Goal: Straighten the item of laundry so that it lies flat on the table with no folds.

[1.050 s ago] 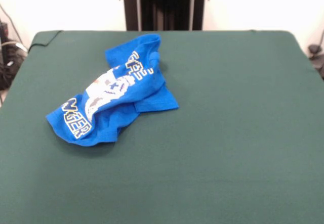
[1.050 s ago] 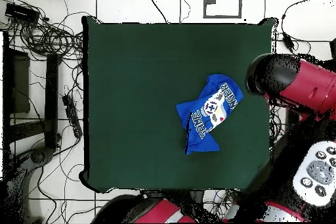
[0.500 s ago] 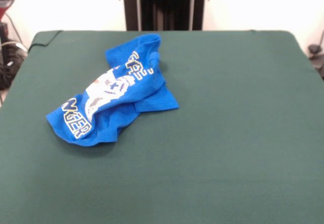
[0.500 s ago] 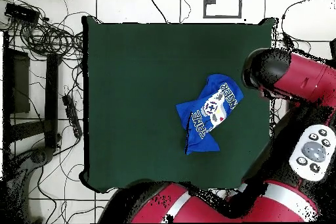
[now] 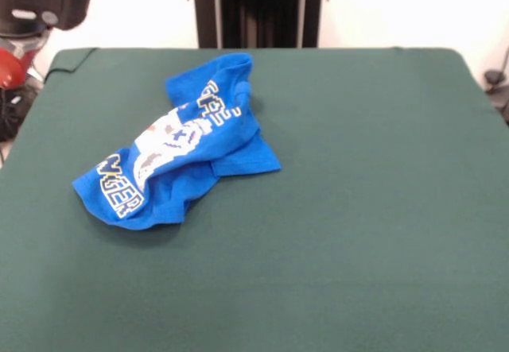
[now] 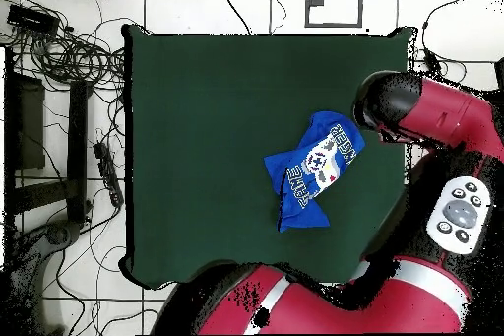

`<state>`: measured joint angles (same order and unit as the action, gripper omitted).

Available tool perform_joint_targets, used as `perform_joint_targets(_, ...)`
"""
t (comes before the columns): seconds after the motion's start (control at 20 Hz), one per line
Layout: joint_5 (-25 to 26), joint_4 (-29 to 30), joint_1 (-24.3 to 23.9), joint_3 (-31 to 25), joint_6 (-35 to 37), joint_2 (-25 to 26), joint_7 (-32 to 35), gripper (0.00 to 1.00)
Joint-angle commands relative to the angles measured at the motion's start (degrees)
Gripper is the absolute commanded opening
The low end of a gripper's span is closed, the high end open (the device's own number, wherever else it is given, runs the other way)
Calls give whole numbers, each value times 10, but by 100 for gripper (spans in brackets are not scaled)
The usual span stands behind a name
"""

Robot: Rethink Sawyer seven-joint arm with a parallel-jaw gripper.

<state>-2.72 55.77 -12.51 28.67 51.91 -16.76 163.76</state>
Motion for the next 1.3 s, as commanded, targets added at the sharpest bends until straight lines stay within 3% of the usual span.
perform_joint_targets(0.05,-33,36,26,-92,-7,3,27,100)
perform_joint_targets(0.8,-19,12,108,2,13,46,153,100)
perform_joint_targets(1.3,-61,-19,139,35,-7,113,217,100)
